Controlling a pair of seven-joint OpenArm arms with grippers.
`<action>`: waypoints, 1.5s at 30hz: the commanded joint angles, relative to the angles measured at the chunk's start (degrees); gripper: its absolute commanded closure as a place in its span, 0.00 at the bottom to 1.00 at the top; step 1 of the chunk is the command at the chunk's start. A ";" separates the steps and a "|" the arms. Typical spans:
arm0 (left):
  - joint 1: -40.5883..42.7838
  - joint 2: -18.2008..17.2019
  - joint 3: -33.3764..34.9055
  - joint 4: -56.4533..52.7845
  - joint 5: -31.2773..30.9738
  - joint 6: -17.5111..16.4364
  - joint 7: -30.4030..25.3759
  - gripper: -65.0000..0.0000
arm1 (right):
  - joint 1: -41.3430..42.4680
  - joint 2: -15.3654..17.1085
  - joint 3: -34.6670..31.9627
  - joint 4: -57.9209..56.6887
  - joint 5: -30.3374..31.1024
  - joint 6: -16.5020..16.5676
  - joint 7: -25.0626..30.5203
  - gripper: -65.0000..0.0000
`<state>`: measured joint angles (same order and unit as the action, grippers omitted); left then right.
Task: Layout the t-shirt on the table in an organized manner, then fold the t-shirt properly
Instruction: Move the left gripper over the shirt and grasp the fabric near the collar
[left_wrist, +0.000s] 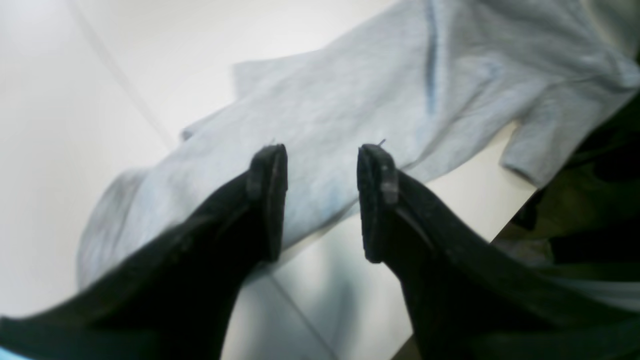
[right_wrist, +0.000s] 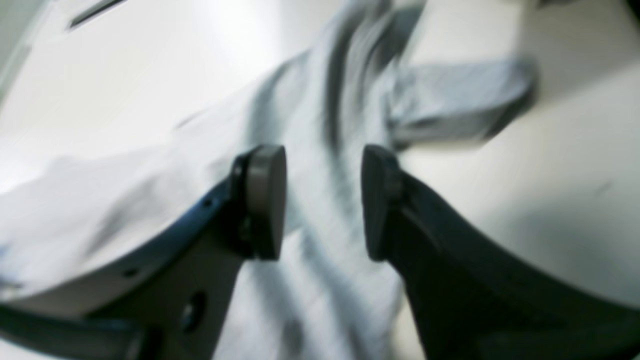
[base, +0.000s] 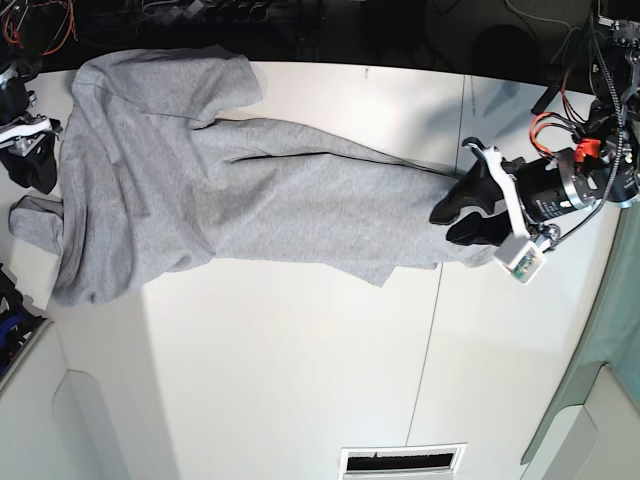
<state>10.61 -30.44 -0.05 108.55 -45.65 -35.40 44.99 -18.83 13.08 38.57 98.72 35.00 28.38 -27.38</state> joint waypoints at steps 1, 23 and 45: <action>-0.28 1.03 1.95 2.29 -0.24 -0.48 -1.27 0.61 | 1.79 2.43 0.59 0.09 -0.74 -0.74 1.51 0.62; -0.33 26.38 37.48 -12.09 31.41 12.46 -8.57 0.61 | 32.09 22.29 -0.76 -49.99 -3.52 -0.87 4.52 0.43; -6.67 28.04 37.66 -28.57 29.22 8.98 -7.26 0.87 | 36.44 13.57 -12.39 -58.88 -8.26 -5.75 9.57 0.50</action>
<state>4.40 -2.72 37.54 79.64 -16.82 -26.37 37.41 16.82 25.82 26.02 39.48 26.74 22.74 -17.34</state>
